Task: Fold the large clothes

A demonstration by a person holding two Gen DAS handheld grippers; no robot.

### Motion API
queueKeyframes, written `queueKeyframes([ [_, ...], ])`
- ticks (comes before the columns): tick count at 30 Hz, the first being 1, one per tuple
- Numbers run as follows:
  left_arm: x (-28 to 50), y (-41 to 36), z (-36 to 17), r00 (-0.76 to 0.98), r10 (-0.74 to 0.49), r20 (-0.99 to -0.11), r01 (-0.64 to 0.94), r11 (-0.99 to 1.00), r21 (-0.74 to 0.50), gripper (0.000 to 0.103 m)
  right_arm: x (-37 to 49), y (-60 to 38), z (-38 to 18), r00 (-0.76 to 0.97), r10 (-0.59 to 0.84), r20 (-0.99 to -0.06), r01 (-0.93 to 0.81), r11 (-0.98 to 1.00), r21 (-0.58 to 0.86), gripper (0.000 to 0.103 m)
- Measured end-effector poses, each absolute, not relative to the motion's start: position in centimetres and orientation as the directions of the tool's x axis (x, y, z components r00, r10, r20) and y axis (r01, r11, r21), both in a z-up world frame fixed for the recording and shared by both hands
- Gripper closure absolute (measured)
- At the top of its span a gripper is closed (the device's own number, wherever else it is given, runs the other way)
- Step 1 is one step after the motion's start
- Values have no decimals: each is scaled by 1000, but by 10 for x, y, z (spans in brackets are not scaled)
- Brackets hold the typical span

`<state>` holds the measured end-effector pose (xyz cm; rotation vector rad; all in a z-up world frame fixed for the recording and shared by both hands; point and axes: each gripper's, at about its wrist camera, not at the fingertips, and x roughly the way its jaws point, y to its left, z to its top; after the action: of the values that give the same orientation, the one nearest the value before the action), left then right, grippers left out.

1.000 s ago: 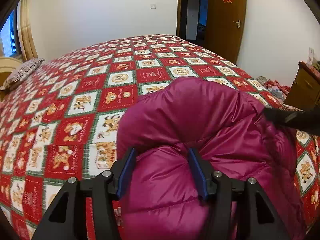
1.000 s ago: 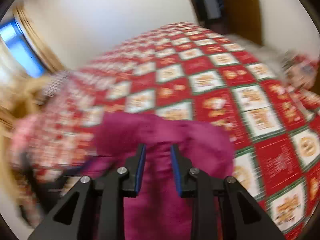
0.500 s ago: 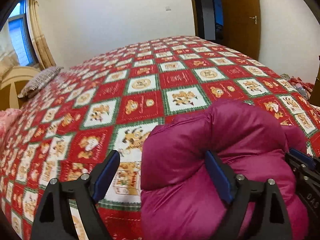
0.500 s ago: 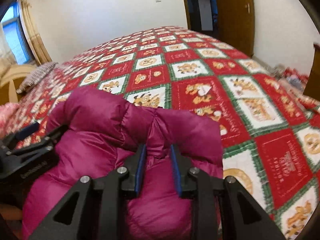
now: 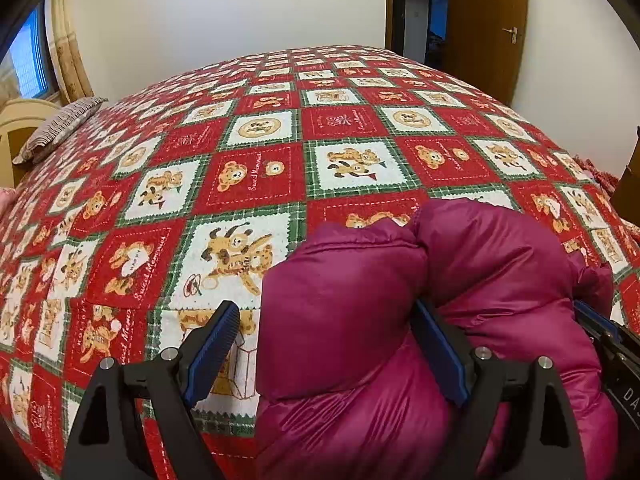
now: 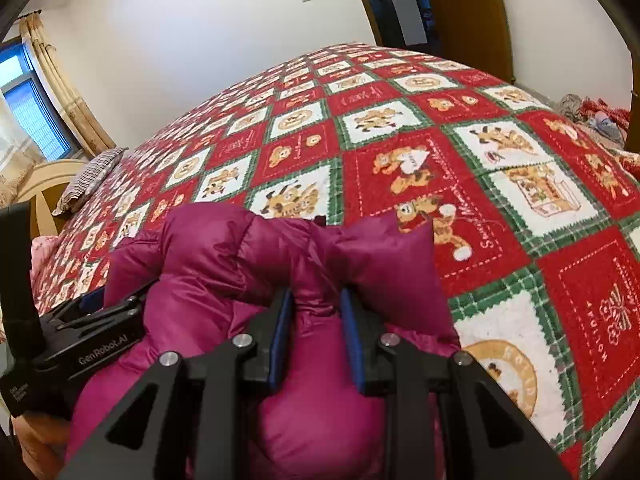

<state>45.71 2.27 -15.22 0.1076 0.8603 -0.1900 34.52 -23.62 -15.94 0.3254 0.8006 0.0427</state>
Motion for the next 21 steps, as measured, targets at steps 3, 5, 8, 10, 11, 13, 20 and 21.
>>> queueKeyframes([
  [3,456,22,-151,642,-112,-759,205,978,28,13,345,-236,-159,698,160,-698,85,949,303,74],
  [5,453,20,-148,657,-89,-749,199,978,59,12,345,-236,-159,698,158,-698,85,950,300,74],
  [8,448,22,-143,666,-59,-744,189,978,92,10,344,-236,-158,694,161,-702,79,952,297,74],
  [10,444,27,-140,653,-61,-755,191,978,87,9,344,-236,-157,686,159,-710,72,956,284,74],
  [11,441,32,-138,639,-73,-766,194,979,69,9,345,-237,-156,683,156,-714,69,959,276,74],
  [13,431,46,-134,612,-104,-784,177,984,7,9,343,-235,-154,675,141,-724,69,965,253,73],
  [20,384,84,-110,638,-198,-744,191,977,-95,10,305,-246,-132,706,138,-694,93,954,284,35],
  [21,376,90,-106,647,-216,-731,199,974,-112,10,297,-249,-129,721,149,-677,94,947,309,34],
])
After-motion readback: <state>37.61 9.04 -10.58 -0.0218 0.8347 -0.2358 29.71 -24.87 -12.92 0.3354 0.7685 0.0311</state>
